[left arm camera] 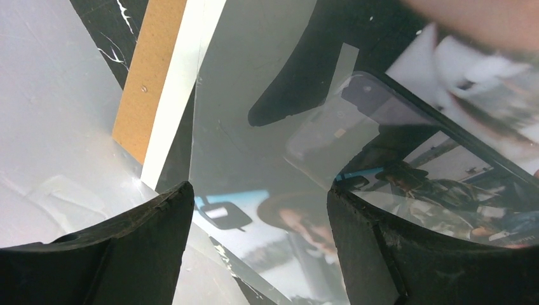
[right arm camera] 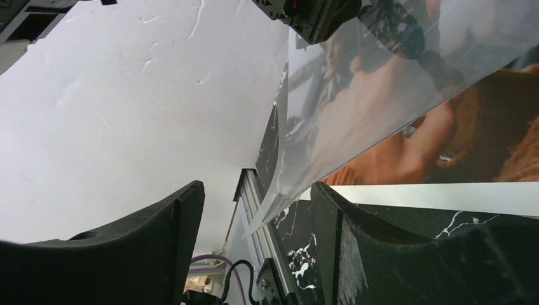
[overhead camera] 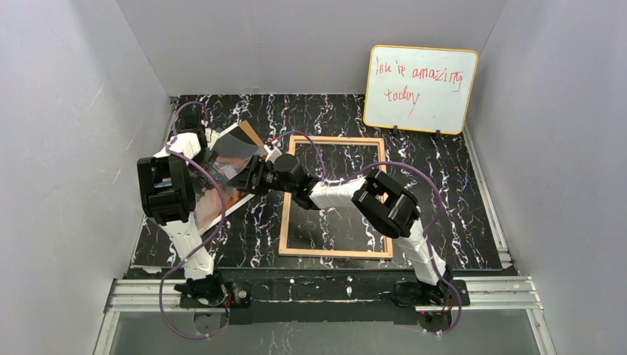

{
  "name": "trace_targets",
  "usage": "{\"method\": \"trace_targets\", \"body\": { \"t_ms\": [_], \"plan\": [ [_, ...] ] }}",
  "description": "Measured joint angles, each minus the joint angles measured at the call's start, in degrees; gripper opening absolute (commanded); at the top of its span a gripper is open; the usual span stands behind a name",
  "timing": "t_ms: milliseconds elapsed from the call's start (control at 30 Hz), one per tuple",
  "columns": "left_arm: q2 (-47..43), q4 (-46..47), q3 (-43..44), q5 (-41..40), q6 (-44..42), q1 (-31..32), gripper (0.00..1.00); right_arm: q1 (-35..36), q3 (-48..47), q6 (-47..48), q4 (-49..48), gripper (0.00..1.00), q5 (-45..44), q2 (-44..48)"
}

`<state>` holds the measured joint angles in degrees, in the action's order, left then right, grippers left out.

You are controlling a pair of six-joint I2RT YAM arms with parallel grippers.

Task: Put the photo into the frame
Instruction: Pick up the photo frame item at the center of the board.

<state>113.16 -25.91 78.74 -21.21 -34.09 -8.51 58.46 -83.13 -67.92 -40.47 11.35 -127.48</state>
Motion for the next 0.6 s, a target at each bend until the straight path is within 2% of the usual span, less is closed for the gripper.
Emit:
{"method": "trace_targets", "body": {
  "t_ms": [433, 600],
  "plan": [
    [0.0, -3.3, 0.5, 0.4, -0.4, 0.0, 0.74, -0.9, -1.1, -0.1, -1.3, 0.67, -0.8, -5.3],
    [0.2, -4.9, 0.9, 0.8, -0.9, -0.1, 0.73, -1.0, -1.1, -0.7, -6.2, 0.6, -2.3, -7.1]
  ]
}}
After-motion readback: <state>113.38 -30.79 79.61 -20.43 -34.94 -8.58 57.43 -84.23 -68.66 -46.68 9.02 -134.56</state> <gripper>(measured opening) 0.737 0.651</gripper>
